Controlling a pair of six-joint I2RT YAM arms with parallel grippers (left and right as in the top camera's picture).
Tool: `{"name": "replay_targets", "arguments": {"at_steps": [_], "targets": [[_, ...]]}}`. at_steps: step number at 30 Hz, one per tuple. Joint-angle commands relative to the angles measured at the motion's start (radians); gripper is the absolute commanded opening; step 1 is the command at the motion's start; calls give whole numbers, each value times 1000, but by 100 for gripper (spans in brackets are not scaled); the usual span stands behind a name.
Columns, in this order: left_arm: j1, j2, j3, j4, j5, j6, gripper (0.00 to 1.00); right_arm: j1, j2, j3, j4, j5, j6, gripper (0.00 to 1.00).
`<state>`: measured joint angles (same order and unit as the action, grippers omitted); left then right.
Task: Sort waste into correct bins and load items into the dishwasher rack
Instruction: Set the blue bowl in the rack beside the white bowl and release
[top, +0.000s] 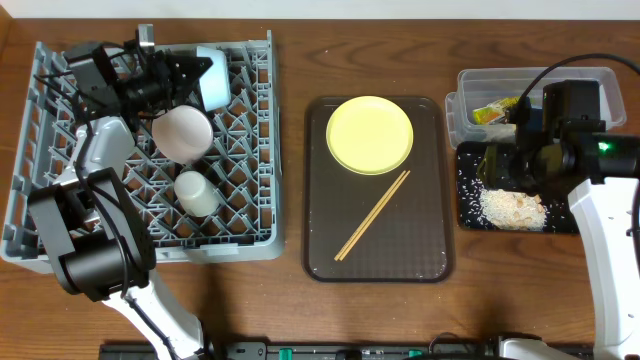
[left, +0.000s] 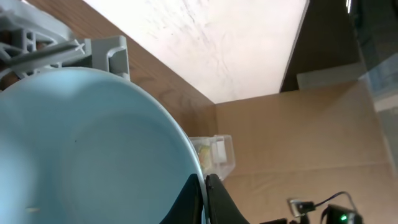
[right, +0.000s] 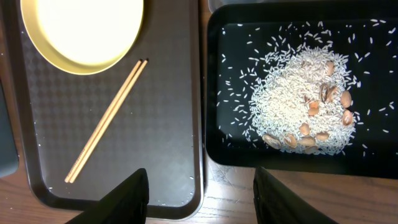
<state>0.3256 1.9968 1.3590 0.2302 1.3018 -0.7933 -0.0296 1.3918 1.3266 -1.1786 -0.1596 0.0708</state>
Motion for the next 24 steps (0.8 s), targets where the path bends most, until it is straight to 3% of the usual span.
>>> {"name": "replay_targets", "arguments": {"at_steps": [1,9,24], "targets": [[-2,18,14,5,-11,-94,6,-13,-2,0,0,6,-9,52],[-2,18,14,19,-5,-207,6,-13,-2,0,0,6,-9,52],[-5,18,14,79,33,-305,6,-13,-2,0,0,6,-9,52]]}}
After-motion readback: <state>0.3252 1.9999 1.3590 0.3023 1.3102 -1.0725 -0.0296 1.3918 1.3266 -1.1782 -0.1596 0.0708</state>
